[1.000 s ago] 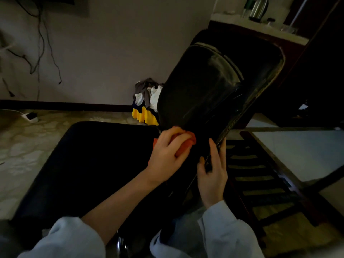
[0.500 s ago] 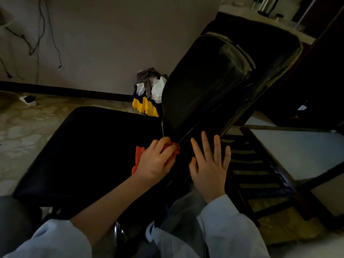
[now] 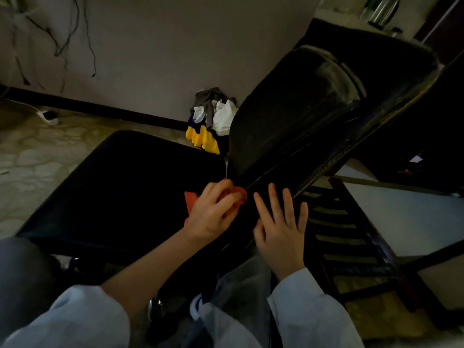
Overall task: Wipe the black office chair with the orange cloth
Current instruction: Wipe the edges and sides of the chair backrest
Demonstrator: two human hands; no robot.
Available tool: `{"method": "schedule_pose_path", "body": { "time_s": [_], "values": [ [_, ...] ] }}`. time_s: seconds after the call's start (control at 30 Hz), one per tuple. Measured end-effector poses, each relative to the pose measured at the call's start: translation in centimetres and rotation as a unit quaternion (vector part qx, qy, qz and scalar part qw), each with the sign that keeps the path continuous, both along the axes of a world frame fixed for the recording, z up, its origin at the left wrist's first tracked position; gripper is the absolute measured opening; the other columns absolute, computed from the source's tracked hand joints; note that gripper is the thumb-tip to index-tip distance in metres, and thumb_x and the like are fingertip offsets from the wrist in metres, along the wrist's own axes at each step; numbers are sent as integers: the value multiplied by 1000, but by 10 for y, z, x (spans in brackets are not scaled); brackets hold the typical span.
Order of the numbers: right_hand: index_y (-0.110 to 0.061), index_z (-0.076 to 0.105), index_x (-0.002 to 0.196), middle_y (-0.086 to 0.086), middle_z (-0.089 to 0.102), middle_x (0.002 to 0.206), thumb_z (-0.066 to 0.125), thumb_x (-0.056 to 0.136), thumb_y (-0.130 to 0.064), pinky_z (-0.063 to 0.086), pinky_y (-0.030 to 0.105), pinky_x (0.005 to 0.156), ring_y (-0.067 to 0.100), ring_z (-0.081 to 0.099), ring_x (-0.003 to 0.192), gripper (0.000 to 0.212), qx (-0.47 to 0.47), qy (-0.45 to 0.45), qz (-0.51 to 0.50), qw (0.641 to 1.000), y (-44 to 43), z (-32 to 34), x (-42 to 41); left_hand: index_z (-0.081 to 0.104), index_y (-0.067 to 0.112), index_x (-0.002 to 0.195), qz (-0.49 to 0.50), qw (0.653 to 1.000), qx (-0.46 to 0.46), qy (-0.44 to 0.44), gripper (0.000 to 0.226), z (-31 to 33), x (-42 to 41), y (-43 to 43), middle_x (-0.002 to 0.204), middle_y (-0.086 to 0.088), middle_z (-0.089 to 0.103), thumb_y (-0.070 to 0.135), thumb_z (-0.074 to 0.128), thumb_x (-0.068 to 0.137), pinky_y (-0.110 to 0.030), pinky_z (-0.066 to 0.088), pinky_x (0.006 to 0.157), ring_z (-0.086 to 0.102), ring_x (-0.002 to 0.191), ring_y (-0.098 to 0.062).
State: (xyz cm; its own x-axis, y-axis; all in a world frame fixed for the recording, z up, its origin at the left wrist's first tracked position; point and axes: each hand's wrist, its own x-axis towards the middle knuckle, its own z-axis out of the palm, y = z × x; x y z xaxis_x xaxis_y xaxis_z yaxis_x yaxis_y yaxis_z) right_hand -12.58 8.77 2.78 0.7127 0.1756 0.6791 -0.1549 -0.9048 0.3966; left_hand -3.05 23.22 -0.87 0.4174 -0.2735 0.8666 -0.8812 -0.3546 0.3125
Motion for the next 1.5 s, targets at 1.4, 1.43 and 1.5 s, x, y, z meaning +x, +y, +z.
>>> {"method": "schedule_pose_path", "body": {
  "time_s": [1.4,1.43,1.5],
  "values": [
    [-25,40,135,5,26,150,37,78,-30,-8,50,113,20,-3,146,57,-41,96,25,994,14,-28,-8,62,11,97,-26,956,-202,209,16,-7,-23,-1,107,-4,50,21,55,87,-16,45,83,56,96,-8],
    [-25,40,136,5,27,150,37,79,-30,-8,51,113,20,-2,146,57,-43,95,25,994,14,-29,-9,59,13,98,-15,965,-180,192,14,-14,-22,0,107,-6,51,22,54,87,-21,48,80,58,94,-15],
    [-25,41,138,5,27,150,38,81,-28,-6,51,113,23,8,145,57,-47,91,24,994,15,-29,-9,53,15,97,17,977,-139,163,13,-32,-23,3,109,-7,49,23,54,87,-28,50,73,59,89,-23]
  ]
}}
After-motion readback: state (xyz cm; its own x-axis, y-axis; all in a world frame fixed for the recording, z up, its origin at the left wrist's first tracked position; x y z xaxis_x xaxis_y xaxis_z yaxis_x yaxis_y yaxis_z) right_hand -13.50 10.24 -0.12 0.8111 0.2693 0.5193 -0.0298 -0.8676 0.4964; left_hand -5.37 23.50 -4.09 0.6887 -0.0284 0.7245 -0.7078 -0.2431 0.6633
